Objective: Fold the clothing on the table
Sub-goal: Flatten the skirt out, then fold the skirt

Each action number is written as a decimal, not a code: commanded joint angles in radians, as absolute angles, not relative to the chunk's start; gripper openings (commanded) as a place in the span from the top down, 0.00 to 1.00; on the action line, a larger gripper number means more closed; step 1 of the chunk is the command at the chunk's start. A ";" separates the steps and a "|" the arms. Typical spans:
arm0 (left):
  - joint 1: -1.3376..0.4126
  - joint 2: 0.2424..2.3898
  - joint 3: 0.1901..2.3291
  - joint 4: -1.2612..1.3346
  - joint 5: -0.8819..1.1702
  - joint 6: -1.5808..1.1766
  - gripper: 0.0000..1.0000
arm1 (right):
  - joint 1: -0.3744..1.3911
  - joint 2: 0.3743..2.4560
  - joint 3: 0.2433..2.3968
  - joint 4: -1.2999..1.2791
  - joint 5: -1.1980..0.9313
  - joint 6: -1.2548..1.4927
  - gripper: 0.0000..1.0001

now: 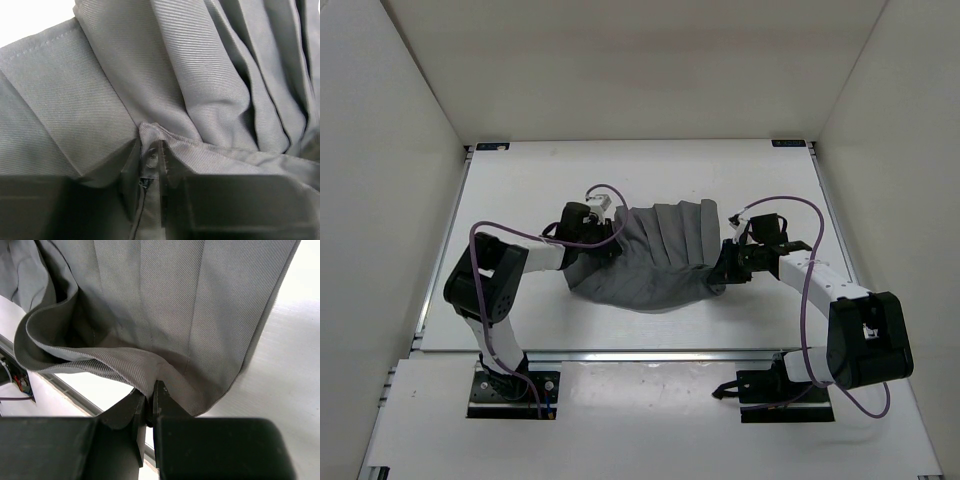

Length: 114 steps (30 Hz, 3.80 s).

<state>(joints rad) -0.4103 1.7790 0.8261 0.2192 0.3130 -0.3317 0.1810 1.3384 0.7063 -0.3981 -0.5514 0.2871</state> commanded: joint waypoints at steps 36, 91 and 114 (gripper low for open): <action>-0.285 0.725 0.779 0.066 0.032 -0.430 1.00 | 0.156 1.182 1.248 -0.692 -0.783 -0.043 1.00; -0.353 1.206 0.685 0.144 -0.167 -0.476 1.00 | 0.051 1.547 1.093 -0.316 -0.669 0.276 1.00; -0.271 1.617 0.876 0.200 0.017 -0.466 0.19 | 0.029 1.927 1.421 -0.317 -0.540 0.216 0.50</action>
